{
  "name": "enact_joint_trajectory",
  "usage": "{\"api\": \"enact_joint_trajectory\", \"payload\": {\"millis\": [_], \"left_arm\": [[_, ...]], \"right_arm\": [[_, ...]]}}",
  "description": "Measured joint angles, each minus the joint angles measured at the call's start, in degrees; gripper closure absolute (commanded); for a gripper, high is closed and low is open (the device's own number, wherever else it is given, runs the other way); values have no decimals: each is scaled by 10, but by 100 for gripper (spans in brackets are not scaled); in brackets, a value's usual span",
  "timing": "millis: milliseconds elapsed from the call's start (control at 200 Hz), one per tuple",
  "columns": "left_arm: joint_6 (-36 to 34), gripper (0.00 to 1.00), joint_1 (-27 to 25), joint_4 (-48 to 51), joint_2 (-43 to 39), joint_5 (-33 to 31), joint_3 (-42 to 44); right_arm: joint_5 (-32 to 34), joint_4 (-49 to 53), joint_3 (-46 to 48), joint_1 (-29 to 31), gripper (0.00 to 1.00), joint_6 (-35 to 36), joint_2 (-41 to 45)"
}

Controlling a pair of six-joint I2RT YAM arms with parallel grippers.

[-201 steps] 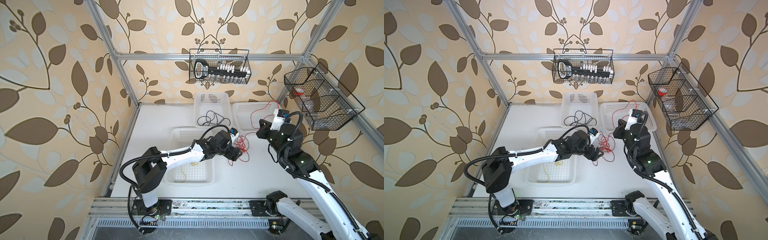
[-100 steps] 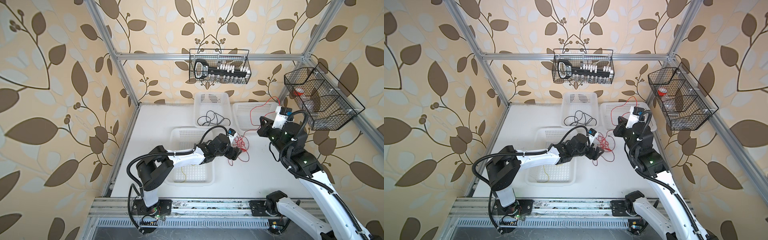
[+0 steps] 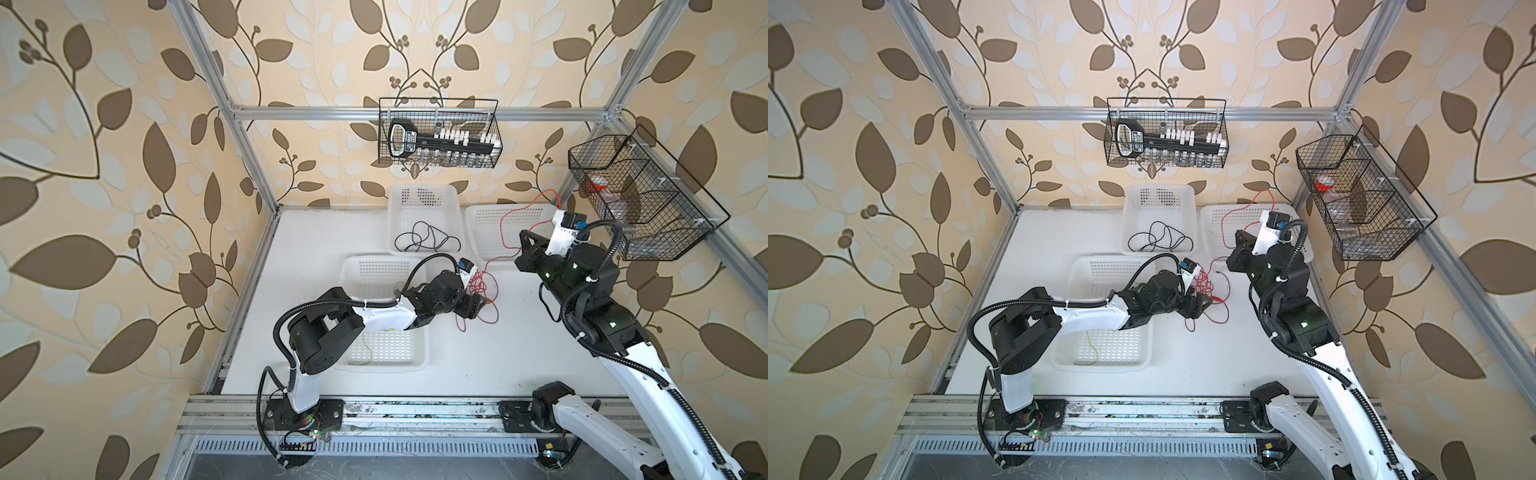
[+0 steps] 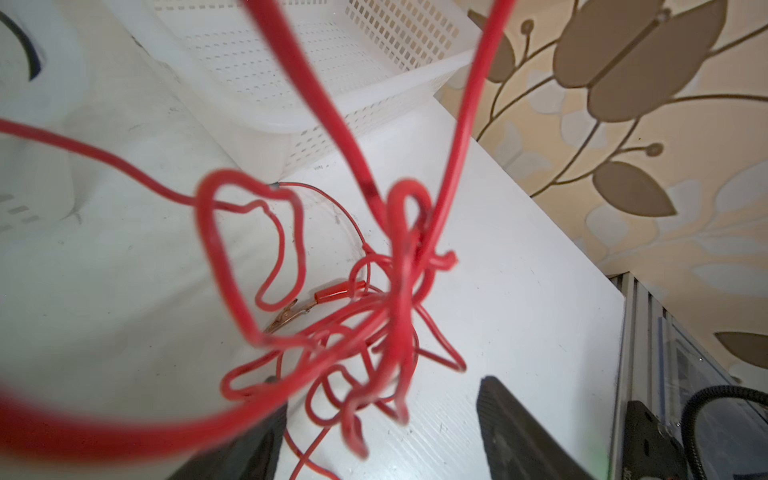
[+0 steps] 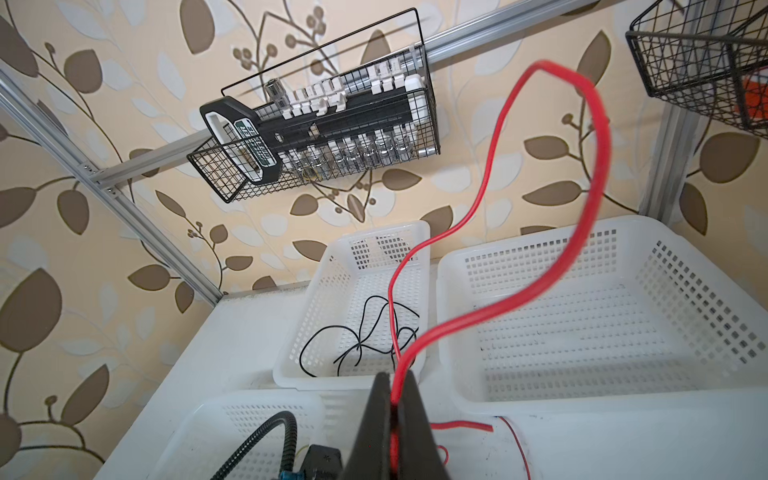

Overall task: Untangle the cables
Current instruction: 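Pull the red tangle toward the robot with the left gripper, stretching the wire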

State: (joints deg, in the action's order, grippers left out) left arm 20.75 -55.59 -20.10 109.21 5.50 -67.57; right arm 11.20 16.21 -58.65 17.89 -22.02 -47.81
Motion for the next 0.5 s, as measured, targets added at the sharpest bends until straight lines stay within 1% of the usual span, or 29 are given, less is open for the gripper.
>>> {"api": "enact_joint_trajectory", "payload": {"millis": [85,145,205,290,375,420,430,500], "left_arm": [[4,35,0,-9,5,0,-6],[8,42,0,-14,8,-1,-12],[11,53,0,-19,10,-1,-15],[6,73,0,-22,10,-2,-18],[15,90,0,-23,10,-5,-20],[8,99,-1,-22,10,-8,-21],[10,100,-1,-22,10,-9,-21],[9,100,-3,-18,10,-13,-21]], "right_arm": [[-4,0,-2,0,100,0,0],[-7,0,-3,0,100,0,1],[-8,0,-4,0,100,0,3],[-8,2,-4,0,100,0,7],[-7,3,-4,0,100,0,13],[-7,3,-4,0,100,0,16],[-7,3,-4,0,100,0,17],[-5,4,-4,0,100,0,21]]}}
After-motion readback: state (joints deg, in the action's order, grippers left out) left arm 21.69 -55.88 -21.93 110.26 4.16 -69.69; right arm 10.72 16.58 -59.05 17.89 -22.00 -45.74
